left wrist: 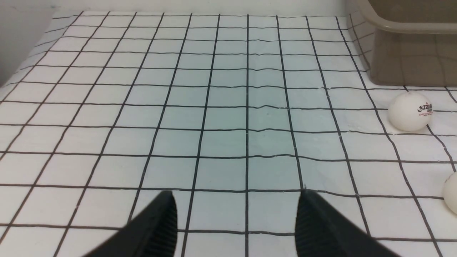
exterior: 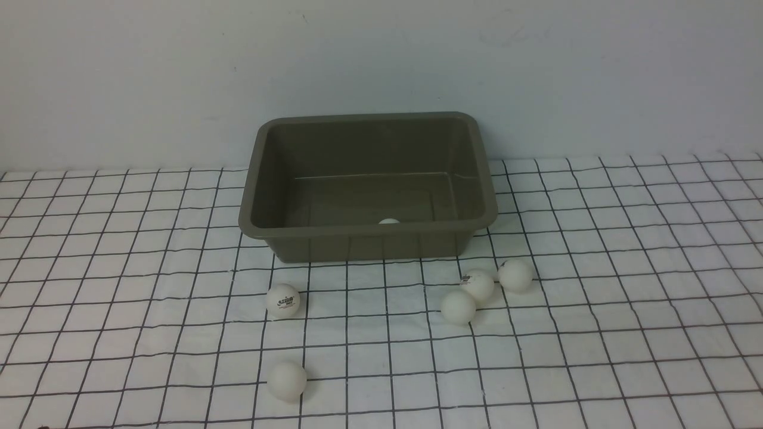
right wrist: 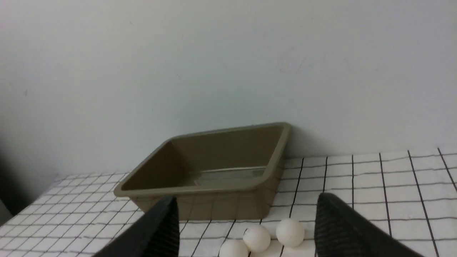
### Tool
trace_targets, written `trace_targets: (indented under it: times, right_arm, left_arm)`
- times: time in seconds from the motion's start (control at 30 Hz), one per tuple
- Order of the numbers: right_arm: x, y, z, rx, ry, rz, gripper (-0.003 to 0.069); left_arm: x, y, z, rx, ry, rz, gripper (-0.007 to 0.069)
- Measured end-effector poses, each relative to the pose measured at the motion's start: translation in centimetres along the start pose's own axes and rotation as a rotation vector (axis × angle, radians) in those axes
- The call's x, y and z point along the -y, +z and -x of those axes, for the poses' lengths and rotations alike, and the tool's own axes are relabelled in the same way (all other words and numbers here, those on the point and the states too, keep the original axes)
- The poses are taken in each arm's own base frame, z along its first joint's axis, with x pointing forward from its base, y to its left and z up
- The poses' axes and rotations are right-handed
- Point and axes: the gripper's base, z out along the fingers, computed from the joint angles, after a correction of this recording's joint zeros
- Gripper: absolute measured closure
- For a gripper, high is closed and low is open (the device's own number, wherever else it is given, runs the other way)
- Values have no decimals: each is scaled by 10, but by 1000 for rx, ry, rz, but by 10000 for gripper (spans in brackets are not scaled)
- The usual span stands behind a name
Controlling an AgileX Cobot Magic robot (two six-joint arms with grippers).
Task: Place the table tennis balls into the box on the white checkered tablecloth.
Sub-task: 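Reach for and grasp a ping pong ball on the table beside the basket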
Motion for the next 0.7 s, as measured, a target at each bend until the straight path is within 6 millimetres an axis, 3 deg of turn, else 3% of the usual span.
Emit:
trace_targets:
  times: [0.27, 0.7]
  right_arm:
    - [-1, 0, -8, -85, -3, 13, 198]
    - [-5, 1, -8, -101, -27, 60, 198]
  left_arm:
    - [1, 0, 0, 10, -17, -8, 220]
    - [14, -2, 14, 125, -605, -207, 220]
